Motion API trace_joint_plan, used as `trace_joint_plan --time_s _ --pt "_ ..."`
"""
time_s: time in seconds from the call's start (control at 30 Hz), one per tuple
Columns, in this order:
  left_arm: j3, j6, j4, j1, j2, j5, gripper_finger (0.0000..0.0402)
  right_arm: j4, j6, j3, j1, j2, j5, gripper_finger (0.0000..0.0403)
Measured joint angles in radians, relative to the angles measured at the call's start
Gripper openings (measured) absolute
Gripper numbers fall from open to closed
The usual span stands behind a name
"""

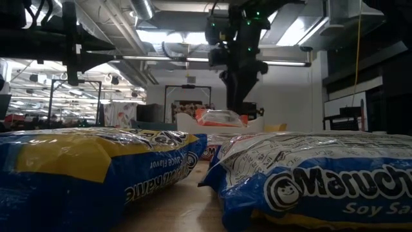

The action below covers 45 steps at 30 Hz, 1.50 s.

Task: Sort Maruchan noodles
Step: Put the orange noodle pack into the white bin, then put the middle red noodle pack into the yellow bin

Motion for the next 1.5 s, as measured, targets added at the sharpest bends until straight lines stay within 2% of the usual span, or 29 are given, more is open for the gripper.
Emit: trace_joint_plan --time_s 0.13,0.33,0.47,0.63,0.77,0.87,0.97,1.13,1.33,1.5 --pt "0.000 0.000 0.000 0.000 0.000 0.002 0.0127 -0.063 0.073 0.094 0.000 0.000 -0.018 0.0276" --pt "0.000 0.000 -0.001 0.000 0.000 0.002 0.0127 -0.166 0.248 0.202 0.059 0.000 -0.188 0.0290" --pt "0.000 0.000 -0.001 0.000 0.000 0.003 0.0127 -0.271 0.354 0.176 0.145 0.000 -0.193 0.0286" --pt "0.000 -0.001 -0.001 0.000 0.000 0.004 0.0127 -0.263 0.611 0.064 0.241 -0.016 -0.225 0.0285" --pt "0.000 -0.001 -0.003 0.000 0.000 0.004 0.0127 -0.131 0.826 -0.090 0.308 -0.080 -0.232 0.0285" --pt "0.000 -0.002 -0.018 0.000 0.000 0.004 0.0127 0.063 1.004 -0.241 0.346 -0.139 -0.233 0.0285" --pt "0.000 -0.004 -0.036 0.000 0.000 0.008 0.0127 0.291 1.202 -0.391 0.355 -0.180 -0.224 0.0285" --pt "0.000 -0.010 -0.042 0.000 0.000 0.070 0.0127 0.532 1.451 -0.586 0.352 -0.194 -0.218 0.0286" --pt "0.000 -0.016 -0.044 0.000 0.000 0.109 0.0127 0.753 1.623 -0.705 0.350 -0.204 -0.218 0.0319" --pt "0.000 -0.034 -0.042 0.000 0.000 0.102 0.0127 0.738 1.645 -0.709 0.344 -0.217 -0.247 0.0349"
